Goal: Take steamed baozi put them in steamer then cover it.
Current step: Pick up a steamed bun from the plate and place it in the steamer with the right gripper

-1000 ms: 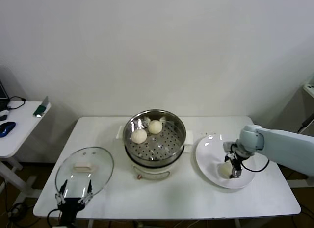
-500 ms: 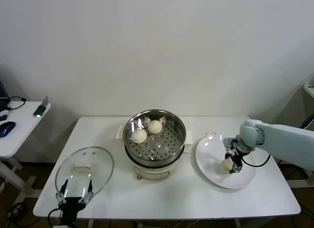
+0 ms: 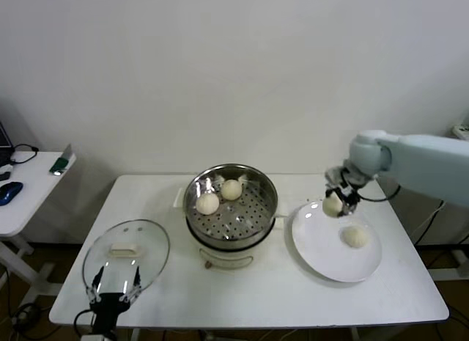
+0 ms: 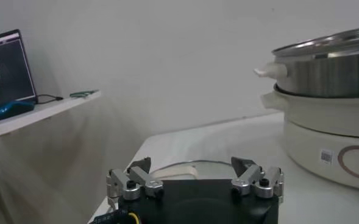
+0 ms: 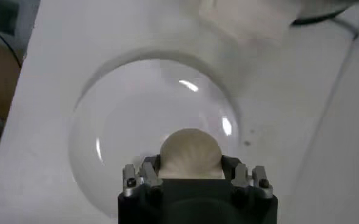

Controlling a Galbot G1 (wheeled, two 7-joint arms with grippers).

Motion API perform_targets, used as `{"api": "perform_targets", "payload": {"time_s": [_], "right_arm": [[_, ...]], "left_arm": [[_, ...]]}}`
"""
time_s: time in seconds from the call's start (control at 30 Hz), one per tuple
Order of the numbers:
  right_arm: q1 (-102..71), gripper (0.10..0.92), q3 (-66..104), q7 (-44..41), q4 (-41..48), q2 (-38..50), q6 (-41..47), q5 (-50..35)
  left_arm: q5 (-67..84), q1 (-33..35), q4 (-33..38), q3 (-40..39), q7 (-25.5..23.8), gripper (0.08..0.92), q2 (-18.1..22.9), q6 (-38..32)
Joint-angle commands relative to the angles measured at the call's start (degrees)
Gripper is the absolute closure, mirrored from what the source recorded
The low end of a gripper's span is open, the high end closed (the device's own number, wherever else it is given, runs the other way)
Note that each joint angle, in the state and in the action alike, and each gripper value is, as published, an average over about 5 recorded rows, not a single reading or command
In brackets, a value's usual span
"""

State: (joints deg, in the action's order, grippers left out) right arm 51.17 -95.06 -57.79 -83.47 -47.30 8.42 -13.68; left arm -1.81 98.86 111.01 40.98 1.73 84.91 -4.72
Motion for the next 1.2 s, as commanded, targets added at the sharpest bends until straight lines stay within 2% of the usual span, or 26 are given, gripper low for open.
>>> {"api": "perform_targets", "payload": {"time_s": [0.03, 0.23, 0.47, 0.97, 1.2], "right_arm": [[16.7, 0.364, 4.6, -2.2, -7.6, -9.2, -6.4, -0.3], [14.4, 0.37, 8.1, 0.7, -14.2, -16.4, -6.9, -1.5], [5.4, 0.389, 6.8, 4.3, -16.8, -23.2, -8.3, 4.4], [-6.7, 0.397, 1.2, 8.0, -12.2, -26.6, -10.7, 18.8], [-11.0, 0.397, 1.4, 9.7, -8.0, -27.7, -10.6, 21.0]], "left_arm": [[-0.1, 0.0, 0.3, 0.0, -0.1, 0.177, -0.3, 0.2], [-0.2, 0.5, 0.8, 0.3, -0.1, 0.177, -0.4, 0.3], [-0.1, 1.3, 1.3, 0.9, 0.0, 0.177, -0.4, 0.1], [-0.1, 1.7, 1.5, 1.3, 0.1, 0.177, 0.3, -0.1], [0.0, 1.7, 1.3, 1.3, 0.2, 0.177, 0.5, -0.3]]}}
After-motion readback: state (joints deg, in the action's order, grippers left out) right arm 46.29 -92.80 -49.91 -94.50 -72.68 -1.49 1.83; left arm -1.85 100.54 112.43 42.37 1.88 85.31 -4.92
